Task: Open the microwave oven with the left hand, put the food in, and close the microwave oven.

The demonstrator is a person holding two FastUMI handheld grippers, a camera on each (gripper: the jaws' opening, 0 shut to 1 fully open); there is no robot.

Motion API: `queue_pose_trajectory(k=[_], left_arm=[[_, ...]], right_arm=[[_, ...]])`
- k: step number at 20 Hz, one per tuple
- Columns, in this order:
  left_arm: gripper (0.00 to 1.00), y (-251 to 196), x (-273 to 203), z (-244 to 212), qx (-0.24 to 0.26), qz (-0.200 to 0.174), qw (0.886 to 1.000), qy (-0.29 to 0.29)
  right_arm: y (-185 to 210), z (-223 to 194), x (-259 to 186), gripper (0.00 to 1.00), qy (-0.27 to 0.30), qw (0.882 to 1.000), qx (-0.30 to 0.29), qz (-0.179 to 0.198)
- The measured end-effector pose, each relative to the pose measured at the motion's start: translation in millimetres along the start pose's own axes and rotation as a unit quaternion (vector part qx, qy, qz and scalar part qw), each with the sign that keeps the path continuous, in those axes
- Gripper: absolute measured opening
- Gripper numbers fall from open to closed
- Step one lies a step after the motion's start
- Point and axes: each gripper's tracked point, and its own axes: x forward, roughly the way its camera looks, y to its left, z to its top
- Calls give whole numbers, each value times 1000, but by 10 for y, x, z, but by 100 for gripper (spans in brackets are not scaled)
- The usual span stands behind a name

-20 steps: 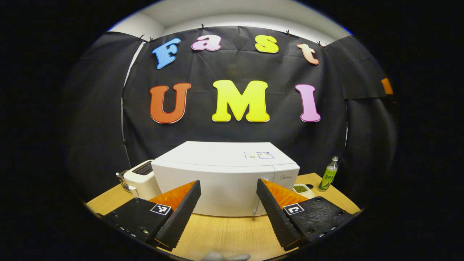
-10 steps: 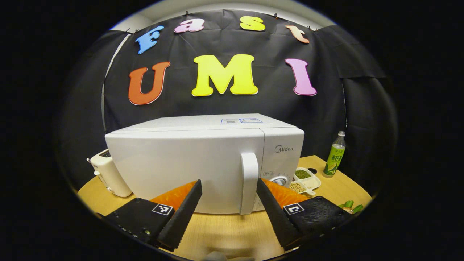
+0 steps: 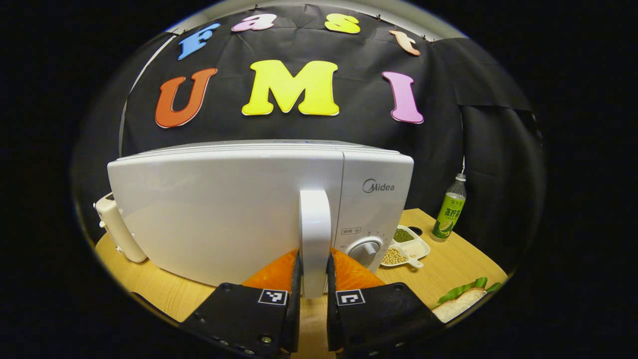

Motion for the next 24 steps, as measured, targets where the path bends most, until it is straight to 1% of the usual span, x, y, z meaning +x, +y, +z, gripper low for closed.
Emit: queue_pose_trajectory(k=[1, 2, 3, 4, 7, 8, 9, 10, 11, 12, 13, 14, 15, 16, 17, 18, 19, 20, 22, 24], left_arm=[[19, -3, -29, -6, -1, 0, 1000, -1], [11, -4, -12, -9, -2, 0, 1000, -1], [11, 4, -52, -9, -6, 1, 1000, -1], [6, 5, -49, -10, -7, 0, 1000, -1], [6, 2, -62, -28, -14, -9, 1000, 5], [6, -6, -133, -50, -14, -14, 1000, 7], [0, -8, -264, -83, -10, -19, 1000, 3], [6, -5, -379, -72, 1, -29, 1000, -11], [6, 22, -518, -139, 4, -35, 999, -12], [6, 51, -669, -188, 7, -40, 999, -10], [6, 71, -799, -217, 10, -46, 999, -7], [16, 131, -915, -266, 13, -40, 999, 0], [21, 244, -1007, -281, 22, -22, 1000, 3], [29, 394, -1092, -265, 33, 1, 999, -2], [57, 490, -1171, -230, 39, 12, 999, -9], [86, 547, -1224, -219, 36, 16, 999, -12], [100, 563, -1265, -257, 31, 13, 999, -10], [98, 574, -1311, -275, 27, 10, 1000, -5], [98, 623, -1414, -295, 21, 12, 1000, -1], [98, 672, -1516, -311, 26, 18, 1000, 0]], right_arm=[[17, -1, -2, 96, 1, 1000, 0, 2], [25, 0, 2, 96, 2, 1000, 1, 3], [35, -6, -2, 96, 2, 1000, 2, 5], [55, -17, 4, 96, 4, 1000, 2, 7], [64, -27, 20, 96, 5, 1000, 8, 10], [82, -23, 27, 96, 5, 1000, 7, 11], [99, -8, 29, 96, 1, 1000, 7, 12], [126, 7, 26, 100, -3, 1000, 6, 15], [164, 11, 34, 100, -4, 1000, 4, 20], [205, 3, 44, 96, -7, 1000, 4, 24], [239, -1, 40, 97, -9, 1000, 7, 27], [273, -30, 45, 96, -9, 999, 9, 31], [298, -55, 44, 97, -6, 999, 12, 34], [333, -94, 47, 96, -2, 999, 11, 37], [363, -110, 33, 97, -1, 999, 11, 40], [375, -101, 11, 100, -1, 999, 11, 42], [395, -93, -3, 100, -3, 999, 11, 44], [418, -101, -29, 96, -3, 999, 9, 45], [469, -108, -55, 96, -5, 999, 8, 50], [527, -111, -88, 96, -6, 998, 8, 56]])
